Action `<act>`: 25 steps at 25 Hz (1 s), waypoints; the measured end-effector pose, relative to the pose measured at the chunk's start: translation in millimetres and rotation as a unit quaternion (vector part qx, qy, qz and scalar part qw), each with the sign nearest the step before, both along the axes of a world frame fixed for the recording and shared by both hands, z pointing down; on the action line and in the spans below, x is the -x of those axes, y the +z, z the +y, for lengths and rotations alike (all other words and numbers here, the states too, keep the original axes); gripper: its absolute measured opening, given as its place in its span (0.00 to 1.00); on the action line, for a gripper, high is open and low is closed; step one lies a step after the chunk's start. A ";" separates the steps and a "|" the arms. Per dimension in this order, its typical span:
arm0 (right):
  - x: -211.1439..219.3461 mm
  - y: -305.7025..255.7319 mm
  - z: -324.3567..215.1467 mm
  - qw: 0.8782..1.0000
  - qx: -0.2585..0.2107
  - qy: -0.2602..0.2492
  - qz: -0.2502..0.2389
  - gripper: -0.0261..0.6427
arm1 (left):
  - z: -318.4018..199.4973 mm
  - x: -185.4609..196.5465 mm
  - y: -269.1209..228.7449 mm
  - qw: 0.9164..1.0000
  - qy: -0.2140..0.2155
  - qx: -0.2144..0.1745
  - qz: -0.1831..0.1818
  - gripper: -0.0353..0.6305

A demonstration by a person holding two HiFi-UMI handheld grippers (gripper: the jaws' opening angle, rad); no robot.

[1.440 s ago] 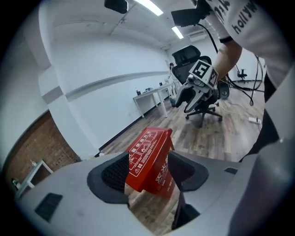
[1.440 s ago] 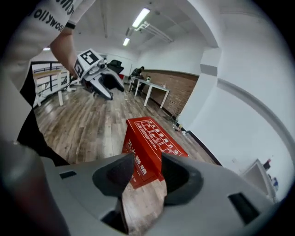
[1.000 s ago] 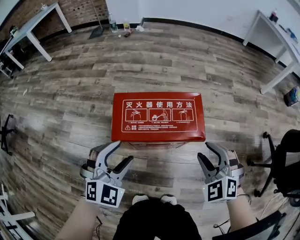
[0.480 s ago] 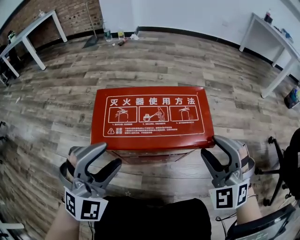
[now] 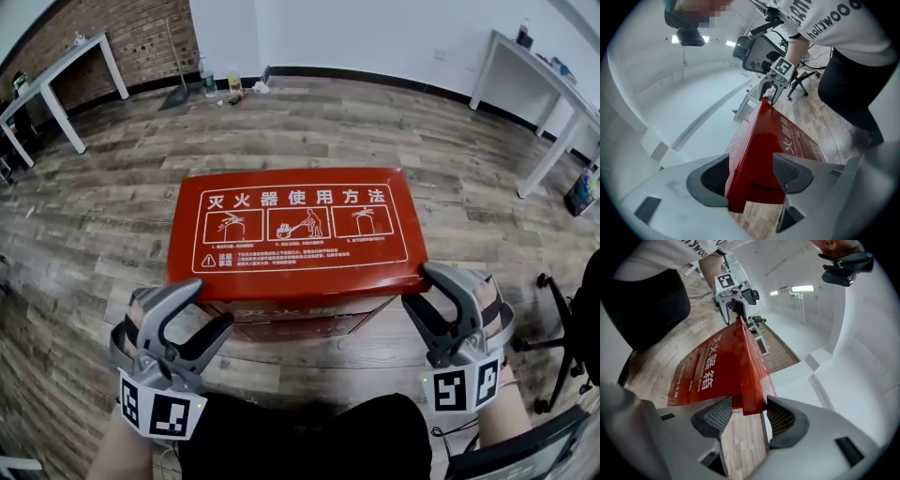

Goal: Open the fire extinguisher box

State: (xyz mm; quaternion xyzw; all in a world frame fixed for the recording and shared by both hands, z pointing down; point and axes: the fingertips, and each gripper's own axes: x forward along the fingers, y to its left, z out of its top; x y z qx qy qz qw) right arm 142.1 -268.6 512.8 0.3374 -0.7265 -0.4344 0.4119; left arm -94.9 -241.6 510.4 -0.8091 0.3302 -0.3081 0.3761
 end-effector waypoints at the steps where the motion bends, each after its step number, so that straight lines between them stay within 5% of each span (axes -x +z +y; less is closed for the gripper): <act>1: -1.1 0.2 -0.9 1.000 -0.002 0.000 0.004 0.37 | 0.1 0.2 0.6 1.000 0.001 0.000 -0.002 0.46; 6: -2.1 -8.4 -1.4 1.000 0.016 0.001 -0.007 0.29 | 0.3 2.5 -4.3 1.000 -0.002 0.000 0.008 0.46; 25: -1.4 -30.1 7.9 0.992 0.117 -0.021 -0.044 0.29 | -5.9 25.8 -34.3 0.999 -0.020 -0.002 0.026 0.46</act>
